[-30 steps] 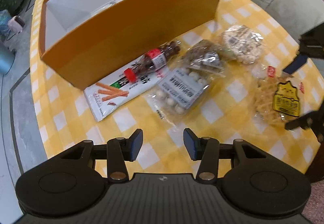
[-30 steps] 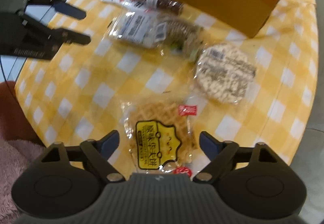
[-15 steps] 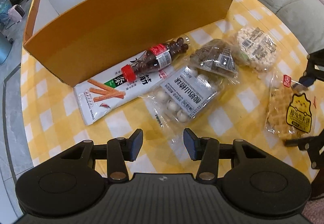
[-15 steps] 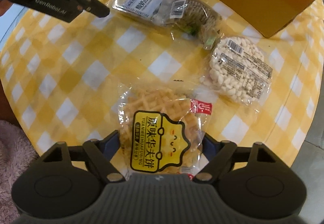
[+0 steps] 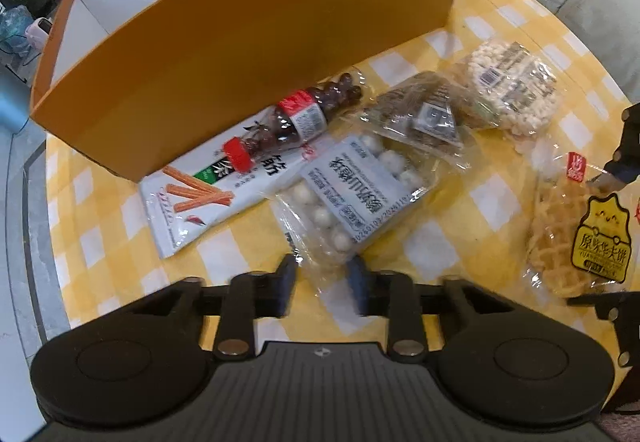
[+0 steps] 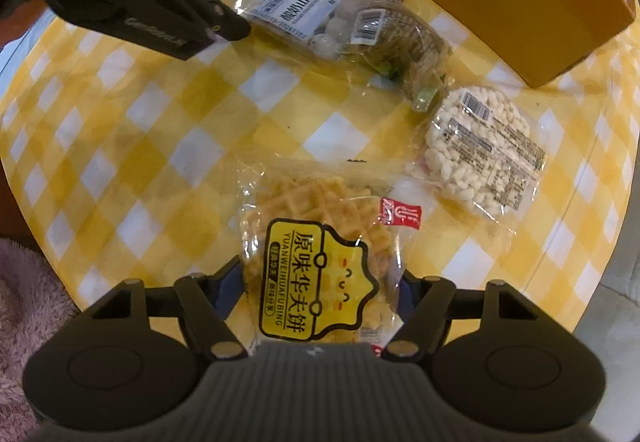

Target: Organize snacks

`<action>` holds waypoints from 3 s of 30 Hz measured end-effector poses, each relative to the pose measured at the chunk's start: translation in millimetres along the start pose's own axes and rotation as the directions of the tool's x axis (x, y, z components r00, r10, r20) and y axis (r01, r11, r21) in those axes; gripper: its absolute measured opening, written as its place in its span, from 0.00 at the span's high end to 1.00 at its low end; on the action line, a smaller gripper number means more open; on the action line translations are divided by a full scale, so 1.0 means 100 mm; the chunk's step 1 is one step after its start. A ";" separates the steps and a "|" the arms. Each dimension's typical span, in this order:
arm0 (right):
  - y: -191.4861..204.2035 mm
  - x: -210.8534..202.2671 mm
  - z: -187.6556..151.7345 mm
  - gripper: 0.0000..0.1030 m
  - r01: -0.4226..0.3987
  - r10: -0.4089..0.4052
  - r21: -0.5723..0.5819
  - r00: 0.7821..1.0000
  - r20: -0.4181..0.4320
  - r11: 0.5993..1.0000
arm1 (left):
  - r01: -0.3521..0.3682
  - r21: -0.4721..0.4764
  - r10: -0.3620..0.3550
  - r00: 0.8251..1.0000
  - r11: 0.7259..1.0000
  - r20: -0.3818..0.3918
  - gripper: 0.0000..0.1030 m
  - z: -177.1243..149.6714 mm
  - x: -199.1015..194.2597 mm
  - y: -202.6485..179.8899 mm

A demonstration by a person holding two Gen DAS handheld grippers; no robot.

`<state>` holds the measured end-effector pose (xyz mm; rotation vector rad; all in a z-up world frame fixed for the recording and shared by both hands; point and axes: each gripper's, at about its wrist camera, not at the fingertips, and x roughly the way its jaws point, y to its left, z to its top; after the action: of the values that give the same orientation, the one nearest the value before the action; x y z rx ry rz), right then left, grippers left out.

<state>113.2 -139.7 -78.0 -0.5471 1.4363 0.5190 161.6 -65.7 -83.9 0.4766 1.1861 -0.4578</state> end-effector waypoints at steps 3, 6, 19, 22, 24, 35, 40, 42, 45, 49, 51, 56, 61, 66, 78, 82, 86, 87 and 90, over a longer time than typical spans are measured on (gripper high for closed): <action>0.07 0.00 -0.03 0.33 -0.005 0.005 -0.023 1.000 -0.002 1.000 | -0.028 0.012 0.028 1.000 1.000 0.002 0.77 -0.03 -0.03 -0.07; 0.12 -0.01 -0.03 0.35 -0.009 0.009 -0.034 1.000 0.000 0.999 | -0.028 0.018 0.028 1.000 0.999 0.004 0.81 -0.07 -0.08 -0.09; 0.12 -0.08 0.04 0.36 -0.047 0.047 -0.045 0.999 0.012 0.998 | -0.015 -0.003 0.015 0.998 1.000 -0.065 0.94 -0.55 -0.28 0.11; 0.10 -0.09 0.04 0.36 -0.060 0.061 -0.045 0.998 0.016 0.997 | -0.005 -0.003 0.005 0.996 1.000 -0.088 0.93 -0.71 -0.32 0.13; 0.12 -0.08 0.08 0.36 -0.064 0.065 -0.050 0.998 0.018 0.997 | -0.003 0.026 0.005 0.996 1.000 -0.089 0.86 -0.78 -0.32 0.10; 0.08 -0.06 0.13 0.36 -0.075 0.075 -0.015 0.997 -0.004 0.997 | -0.060 0.240 0.038 0.995 0.969 0.092 0.56 -0.92 -0.68 0.01; 0.05 -0.04 0.21 0.36 -0.087 0.087 -0.017 0.996 0.001 0.996 | -0.064 0.339 0.022 0.992 0.939 0.126 0.51 -0.75 -0.65 -0.10; 0.06 -0.06 0.23 0.35 -0.087 0.087 -0.020 0.996 0.003 0.996 | -0.031 0.362 -0.007 0.995 0.932 0.103 0.51 -0.64 -0.57 -0.11; 0.05 -0.08 0.22 0.35 -0.089 0.089 -0.022 0.996 0.006 0.996 | 0.024 0.365 -0.053 0.996 0.930 0.068 0.51 -0.51 -0.43 -0.07; 0.02 -0.06 0.21 0.35 -0.095 0.095 -0.018 0.995 0.004 0.995 | 0.082 0.401 -0.101 0.995 0.912 0.026 0.51 -0.44 -0.26 -0.07; 0.01 -0.08 0.19 0.35 -0.099 0.099 -0.014 0.995 0.005 0.995 | 0.103 0.408 -0.119 0.993 0.907 0.012 0.50 -0.42 -0.22 -0.06; -0.04 -0.06 0.18 0.35 -0.110 0.110 -0.006 0.994 0.007 0.994 | 0.103 0.430 -0.120 0.993 0.897 0.013 0.40 -0.35 -0.18 -0.10; -0.07 -0.03 0.17 0.35 -0.117 0.117 -0.003 0.993 0.004 0.993 | 0.080 0.421 -0.091 0.996 0.903 0.006 0.24 -0.31 -0.15 -0.08; -0.10 -0.03 0.17 0.35 -0.122 0.122 -0.002 0.993 0.008 0.993 | 0.195 0.403 -0.181 0.981 0.894 -0.073 0.30 -0.25 -0.14 0.01; -0.11 -0.06 0.19 0.35 -0.130 0.130 -0.005 0.992 -0.003 0.992 | 0.200 0.524 -0.132 0.978 0.828 -0.164 0.24 -0.19 0.10 -0.11; -0.12 -0.05 0.22 0.34 -0.128 0.128 -0.002 0.992 -0.006 0.992 | 0.226 0.492 -0.155 0.971 0.840 -0.182 0.20 -0.13 0.18 -0.05; -0.11 -0.04 0.24 0.35 -0.125 0.125 -0.002 0.992 -0.012 0.992 | 0.219 0.495 -0.150 0.973 0.841 -0.175 0.20 -0.13 0.18 -0.04; -0.09 -0.04 0.25 0.35 -0.123 0.123 -0.006 0.992 -0.013 0.992 | 0.217 0.494 -0.148 0.973 0.842 -0.174 0.21 -0.12 0.18 -0.04; -0.04 -0.04 0.25 0.35 -0.111 0.111 -0.019 0.994 -0.014 0.994 | 0.216 0.486 -0.147 0.973 0.847 -0.175 0.25 -0.13 0.15 -0.04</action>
<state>135.2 -126.8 -72.0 -0.4886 1.4815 0.6192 153.9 -62.4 -102.0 0.8590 1.2421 -0.9254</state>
